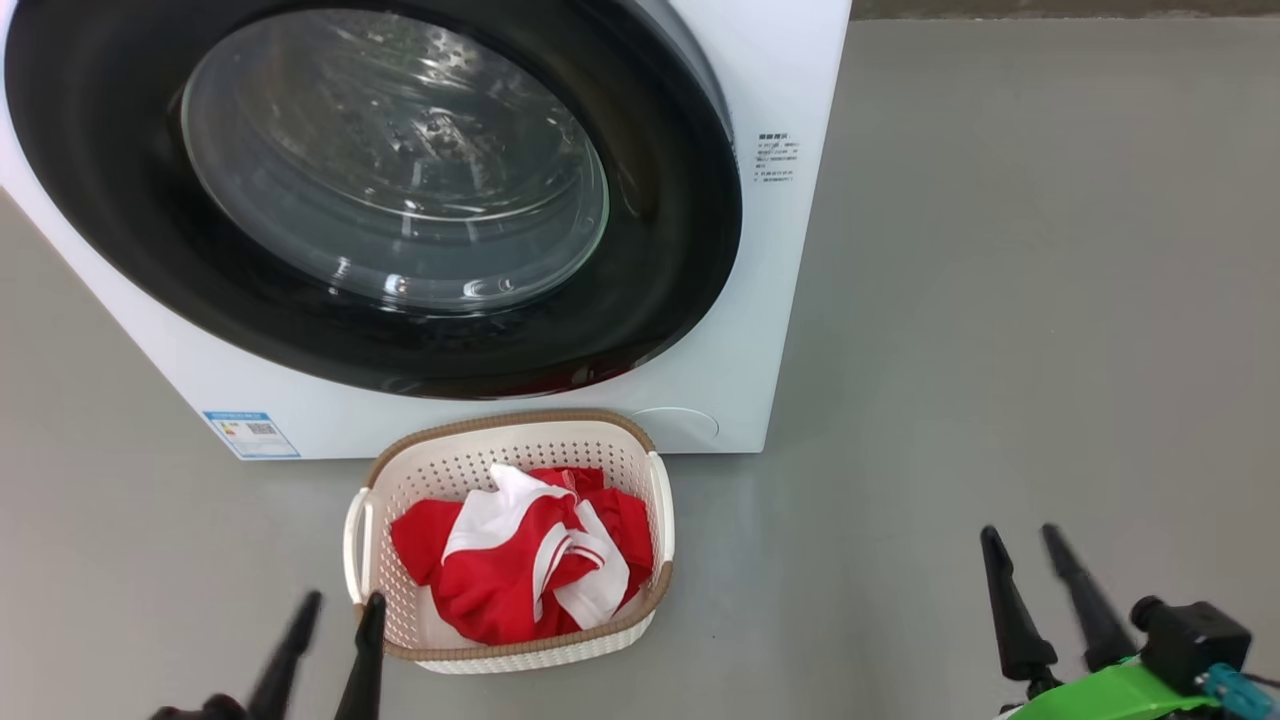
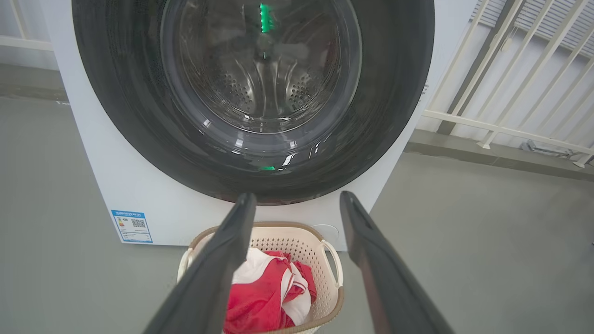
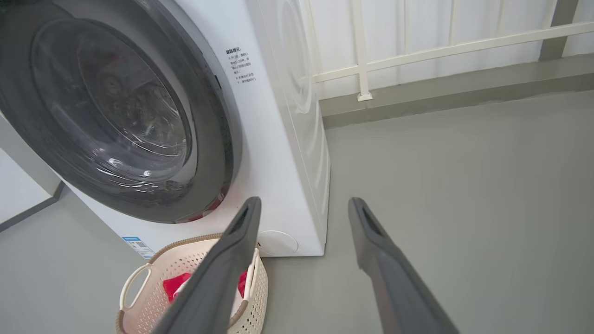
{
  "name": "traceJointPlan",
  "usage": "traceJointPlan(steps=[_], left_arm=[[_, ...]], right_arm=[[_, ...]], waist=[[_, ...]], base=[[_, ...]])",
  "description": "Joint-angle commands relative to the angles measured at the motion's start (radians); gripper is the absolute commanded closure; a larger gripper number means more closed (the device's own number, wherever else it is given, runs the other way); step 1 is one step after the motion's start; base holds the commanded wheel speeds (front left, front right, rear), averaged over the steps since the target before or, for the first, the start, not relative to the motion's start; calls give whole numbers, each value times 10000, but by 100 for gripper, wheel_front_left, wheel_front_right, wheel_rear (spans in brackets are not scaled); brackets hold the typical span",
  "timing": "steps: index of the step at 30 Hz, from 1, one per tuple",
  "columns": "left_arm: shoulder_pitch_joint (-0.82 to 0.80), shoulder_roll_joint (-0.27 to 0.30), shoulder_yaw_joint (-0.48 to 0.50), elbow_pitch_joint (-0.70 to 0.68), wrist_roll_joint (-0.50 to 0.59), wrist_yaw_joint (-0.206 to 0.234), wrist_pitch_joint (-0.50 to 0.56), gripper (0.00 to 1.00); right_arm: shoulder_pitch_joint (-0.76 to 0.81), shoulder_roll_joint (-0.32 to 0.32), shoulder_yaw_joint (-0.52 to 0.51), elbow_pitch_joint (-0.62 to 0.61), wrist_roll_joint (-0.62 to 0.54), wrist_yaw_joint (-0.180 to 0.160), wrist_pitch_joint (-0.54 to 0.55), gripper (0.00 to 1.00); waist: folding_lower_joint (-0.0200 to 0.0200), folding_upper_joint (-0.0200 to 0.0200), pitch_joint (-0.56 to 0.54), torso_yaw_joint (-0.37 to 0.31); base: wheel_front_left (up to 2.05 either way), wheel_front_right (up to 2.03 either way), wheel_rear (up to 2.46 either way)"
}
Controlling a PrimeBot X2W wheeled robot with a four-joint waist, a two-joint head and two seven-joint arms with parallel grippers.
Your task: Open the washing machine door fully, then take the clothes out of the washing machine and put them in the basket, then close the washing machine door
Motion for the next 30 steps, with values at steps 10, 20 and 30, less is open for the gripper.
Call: traceJointPlan(steps=[10, 20, 30], left_arm=[[-42, -316, -83, 577, -535, 10, 142, 100], [-175, -335, 5, 645, -1439, 5, 359, 100], [-326, -365, 112, 721, -2437, -3, 608, 100]], right_arm=[[-26, 133, 88, 530, 545, 0, 134, 100], [-150, 78, 71, 503, 1462, -1, 359, 100], [-277, 26, 38, 450, 2475, -2, 620, 100]], waist=[[17, 0, -44, -30], [1, 0, -84, -80], [0, 0, -140, -134]], base=[[0, 0, 0], [0, 0, 0], [0, 0, 0]])
